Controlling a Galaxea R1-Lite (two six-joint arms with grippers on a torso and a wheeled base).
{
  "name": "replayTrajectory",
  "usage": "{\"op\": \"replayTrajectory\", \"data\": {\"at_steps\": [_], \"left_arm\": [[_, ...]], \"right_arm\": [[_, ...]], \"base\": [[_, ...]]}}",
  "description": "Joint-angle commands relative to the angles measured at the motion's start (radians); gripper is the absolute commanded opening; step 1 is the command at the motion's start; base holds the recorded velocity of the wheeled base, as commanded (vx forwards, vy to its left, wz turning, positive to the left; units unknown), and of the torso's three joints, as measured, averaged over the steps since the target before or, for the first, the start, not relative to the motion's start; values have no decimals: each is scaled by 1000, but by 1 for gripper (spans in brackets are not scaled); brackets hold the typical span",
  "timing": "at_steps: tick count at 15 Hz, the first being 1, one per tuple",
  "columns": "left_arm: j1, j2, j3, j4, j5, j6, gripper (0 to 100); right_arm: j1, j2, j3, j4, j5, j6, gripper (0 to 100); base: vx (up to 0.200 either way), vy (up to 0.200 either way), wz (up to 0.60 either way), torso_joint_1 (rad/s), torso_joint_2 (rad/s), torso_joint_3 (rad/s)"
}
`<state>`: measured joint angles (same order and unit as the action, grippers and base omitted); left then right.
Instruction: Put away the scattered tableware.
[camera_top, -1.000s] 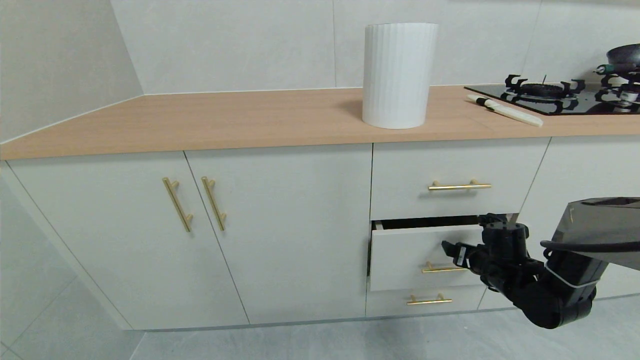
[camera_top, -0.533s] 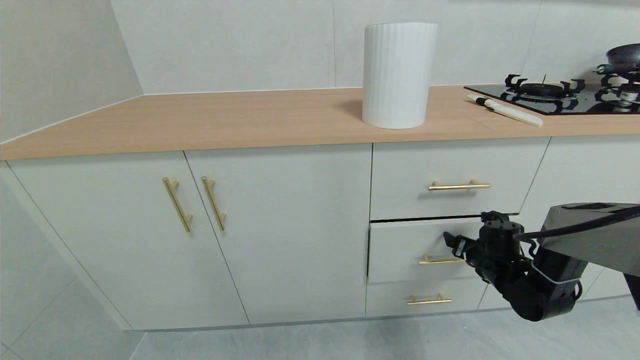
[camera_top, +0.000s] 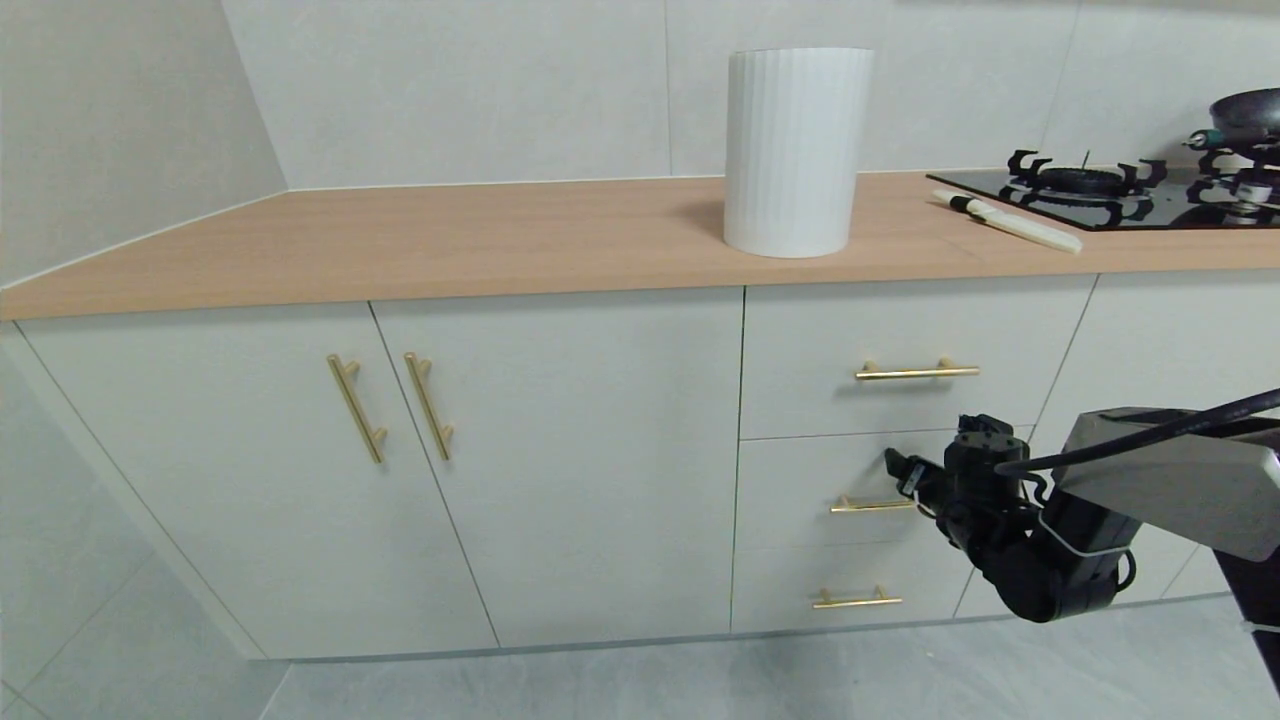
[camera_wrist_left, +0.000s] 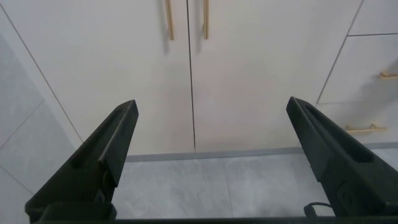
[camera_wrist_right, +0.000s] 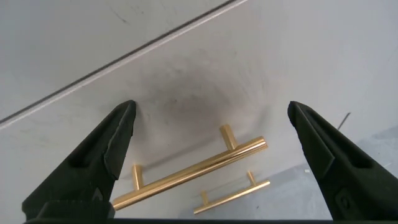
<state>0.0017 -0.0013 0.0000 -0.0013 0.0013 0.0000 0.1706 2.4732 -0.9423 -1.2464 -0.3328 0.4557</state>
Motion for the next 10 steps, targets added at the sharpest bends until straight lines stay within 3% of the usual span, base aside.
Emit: {"op": "replayTrajectory", "data": {"at_steps": [1, 6, 9, 10], "left_arm": [[0, 1, 0, 0, 0, 0, 100], [1, 1, 0, 0, 0, 0, 100], [0, 1, 0, 0, 0, 0, 100], [0, 1, 0, 0, 0, 0, 100]], "right_arm": [[0, 6, -6, -5, -5, 1, 100], [7, -66, 77, -5, 1, -2, 100], [50, -375, 349, 1, 139, -42, 100], [73, -465, 398, 2, 138, -78, 100]], "base": [[0, 0, 0, 0, 0, 0], [0, 0, 0, 0, 0, 0], [0, 0, 0, 0, 0, 0], [0, 0, 0, 0, 0, 0]]}}
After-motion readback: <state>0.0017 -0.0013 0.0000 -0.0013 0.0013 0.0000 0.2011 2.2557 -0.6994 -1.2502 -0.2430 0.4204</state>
